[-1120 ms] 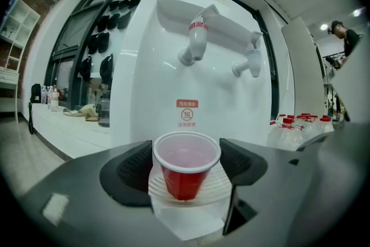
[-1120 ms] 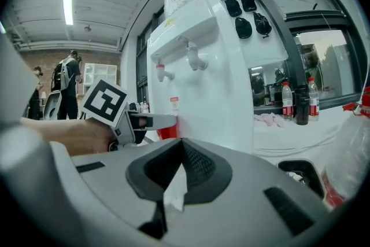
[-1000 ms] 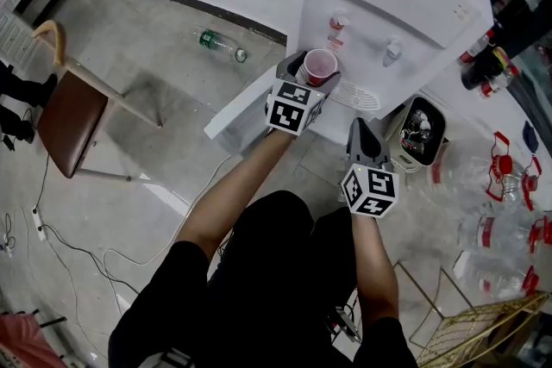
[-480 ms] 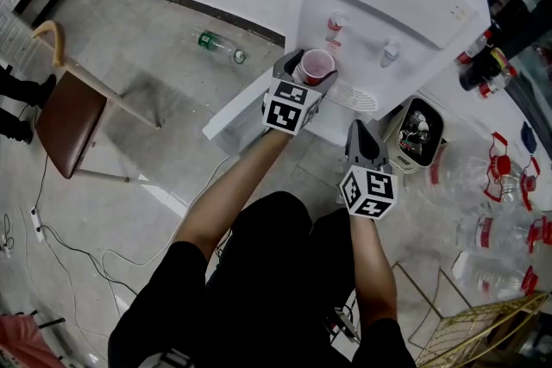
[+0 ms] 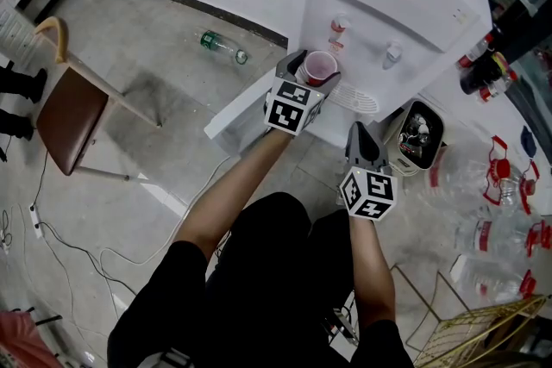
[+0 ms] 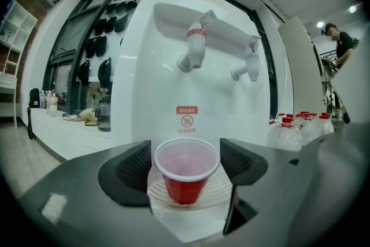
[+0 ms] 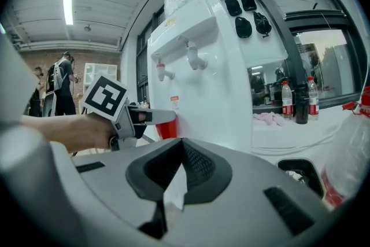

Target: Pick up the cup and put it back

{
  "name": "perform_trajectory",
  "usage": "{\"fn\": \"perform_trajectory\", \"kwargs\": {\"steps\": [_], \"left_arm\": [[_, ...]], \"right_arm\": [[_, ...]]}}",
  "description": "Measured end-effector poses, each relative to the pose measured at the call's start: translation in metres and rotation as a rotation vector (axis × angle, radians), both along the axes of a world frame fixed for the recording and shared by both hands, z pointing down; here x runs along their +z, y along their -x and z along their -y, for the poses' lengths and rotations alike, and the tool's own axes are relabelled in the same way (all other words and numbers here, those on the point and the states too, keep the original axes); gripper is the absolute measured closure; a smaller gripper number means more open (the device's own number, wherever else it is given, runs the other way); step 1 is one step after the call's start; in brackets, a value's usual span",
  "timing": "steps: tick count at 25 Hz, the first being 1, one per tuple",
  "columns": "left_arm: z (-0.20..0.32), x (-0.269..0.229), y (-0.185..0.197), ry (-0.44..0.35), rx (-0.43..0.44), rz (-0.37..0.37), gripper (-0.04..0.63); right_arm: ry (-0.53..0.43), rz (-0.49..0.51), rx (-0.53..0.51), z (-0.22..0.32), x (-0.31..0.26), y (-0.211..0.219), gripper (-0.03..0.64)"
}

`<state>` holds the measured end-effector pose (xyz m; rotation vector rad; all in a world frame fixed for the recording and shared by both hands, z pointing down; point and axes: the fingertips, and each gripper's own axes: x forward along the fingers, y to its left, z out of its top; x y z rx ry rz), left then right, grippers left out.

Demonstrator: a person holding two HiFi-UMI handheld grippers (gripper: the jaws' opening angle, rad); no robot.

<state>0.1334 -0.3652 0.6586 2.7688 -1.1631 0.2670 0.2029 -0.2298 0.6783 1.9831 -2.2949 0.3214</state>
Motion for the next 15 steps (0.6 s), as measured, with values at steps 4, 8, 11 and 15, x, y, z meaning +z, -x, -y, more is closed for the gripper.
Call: {"fn": "perform_trajectory", "kwargs": {"steps": [4, 8, 11, 15], "left_arm": [[0.0012, -0.0011, 0.0002, -0.002, -0.003, 0.001, 0.242], [0.002, -0.0018, 0.003, -0.004, -0.007, 0.003, 0.239], [0.0024, -0.0036, 0.0046, -0.011, -0.009, -0.002, 0.239], [0.0004, -0.0045, 0.0015, -0.005, 0.004, -0.006, 0.238]], "right_arm": [[-0.001, 0.0, 0.0, -0.0018, -0.0003, -0.0007, 0.623], [-0.001, 0.0, 0.003, -0.0028, -0.0007, -0.002, 0.621], [-0.002, 0.002, 0.001, -0.0029, -0.0005, -0.0013, 0.621], [0.002, 0.005, -0.002, -0.0039, 0.0007, 0.0004, 0.621]]}}
